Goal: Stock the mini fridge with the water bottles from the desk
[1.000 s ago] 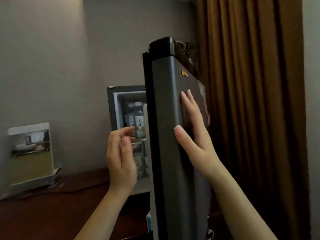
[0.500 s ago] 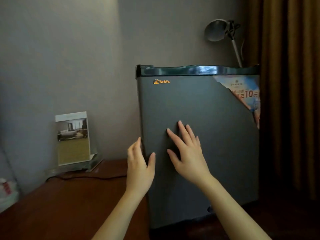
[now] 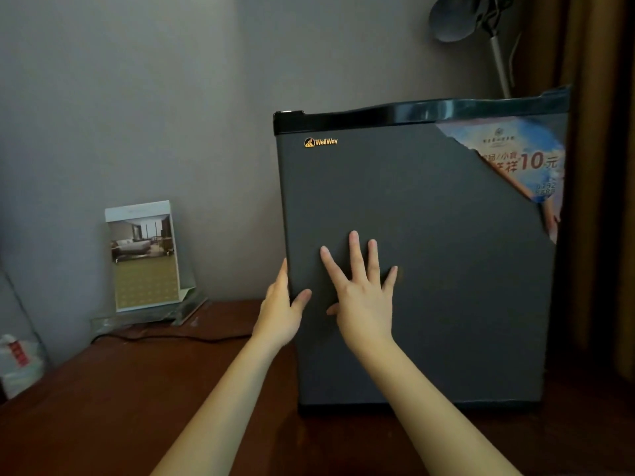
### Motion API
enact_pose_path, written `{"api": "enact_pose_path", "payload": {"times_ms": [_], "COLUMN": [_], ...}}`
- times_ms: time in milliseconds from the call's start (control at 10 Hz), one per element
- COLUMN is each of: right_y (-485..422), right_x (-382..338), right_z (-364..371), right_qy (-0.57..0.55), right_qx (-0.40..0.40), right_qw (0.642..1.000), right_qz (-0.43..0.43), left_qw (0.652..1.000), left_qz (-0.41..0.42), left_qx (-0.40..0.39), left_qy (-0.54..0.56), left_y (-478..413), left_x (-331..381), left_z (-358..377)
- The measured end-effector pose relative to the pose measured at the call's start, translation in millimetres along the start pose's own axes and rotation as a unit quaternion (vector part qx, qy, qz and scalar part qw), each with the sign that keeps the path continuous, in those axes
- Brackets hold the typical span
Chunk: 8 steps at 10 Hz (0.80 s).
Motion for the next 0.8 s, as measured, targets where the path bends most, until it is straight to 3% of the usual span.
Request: {"api": "enact_pose_path", "payload": {"times_ms": [100, 400, 500, 600, 700, 800], "right_y": [1, 12, 19, 28, 32, 29], "right_x": [0, -4, -9, -14, -28, -47], "right_z": [1, -7, -10, -14, -5, 9], "right_qy": [0.013, 0.033, -0.012, -0.1, -0.146, -0.167], "right_qx": [-0.006, -0.027, -0.01, 0.071, 0.098, 0.074], "right_qw": [1.0, 0.999, 1.0, 0.992, 0.984, 0.982], "right_qz": [0.005, 0.002, -0.013, -0.02, -0.04, -0.049], "left_qw": [0.998, 0.988, 0.988, 0.989, 0.986, 0.984], "left_qz": [-0.029, -0.113, -0.118, -0.137, -0.163, -0.174], "left_qx": [-0.015, 0.008, -0.004, 0.009, 0.021, 0.028], "left_qy": [0.044, -0.104, -0.096, -0.05, -0.022, -0.01], "left_y": [3, 21, 29, 41, 54, 68], "left_x": [2, 13, 1, -19, -43, -58], "left_z": [2, -4, -10, -27, -50, -71]}}
Point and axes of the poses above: each hand's wrist, its own y-axis away from the middle knuckle, its own z-axis out of the palm, x = y × z, the point moved 6 cm from there along -y, towards the middle knuckle, and after that the axes turned 6 degrees about -x, right-handed, at the moved point
